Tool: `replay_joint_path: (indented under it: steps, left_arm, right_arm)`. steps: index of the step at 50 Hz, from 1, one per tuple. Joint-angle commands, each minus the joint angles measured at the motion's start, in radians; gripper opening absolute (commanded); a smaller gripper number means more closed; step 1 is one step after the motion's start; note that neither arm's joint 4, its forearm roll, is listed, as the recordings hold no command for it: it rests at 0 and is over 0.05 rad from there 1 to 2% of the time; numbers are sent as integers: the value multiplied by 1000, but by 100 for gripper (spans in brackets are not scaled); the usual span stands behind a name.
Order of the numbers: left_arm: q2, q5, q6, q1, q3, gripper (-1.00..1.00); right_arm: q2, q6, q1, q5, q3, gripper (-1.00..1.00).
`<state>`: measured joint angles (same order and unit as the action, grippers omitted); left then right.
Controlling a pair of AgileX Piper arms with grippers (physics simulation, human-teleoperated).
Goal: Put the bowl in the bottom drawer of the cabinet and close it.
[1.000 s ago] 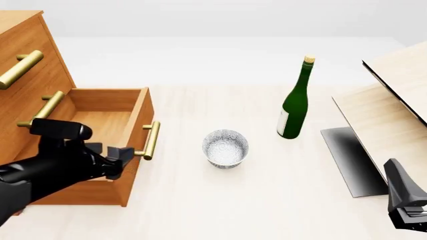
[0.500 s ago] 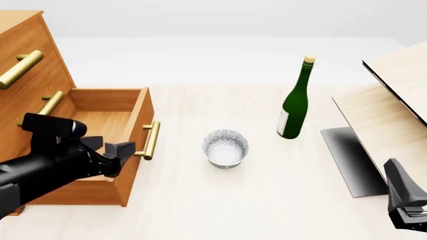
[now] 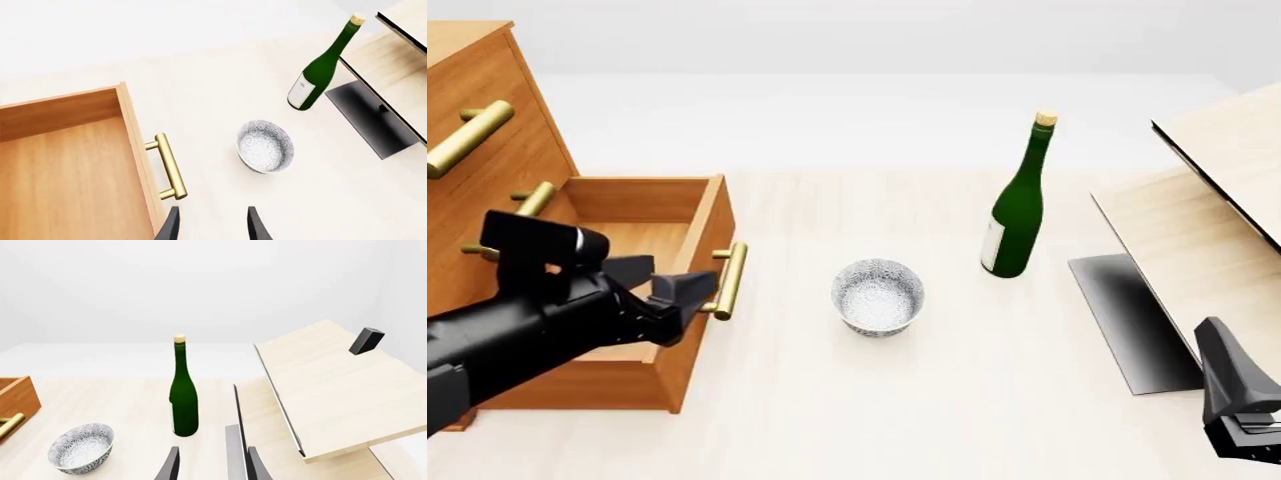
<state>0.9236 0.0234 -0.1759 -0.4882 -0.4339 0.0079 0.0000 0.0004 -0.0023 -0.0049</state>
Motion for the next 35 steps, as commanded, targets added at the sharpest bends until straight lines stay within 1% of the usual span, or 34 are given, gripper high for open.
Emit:
replay_joint_path:
  steps: [1, 12, 35]
  left_arm:
    - [-4, -30, -21, -39, -19, 100]
    - [14, -61, -39, -76, -38, 100]
    - [126, -169, -81, -130, -76, 100]
  right_arm:
    - [-1, 0, 0, 0, 1, 100]
    - [-1, 0, 0, 0, 1, 100]
    - [-1, 0, 0, 0, 1, 100]
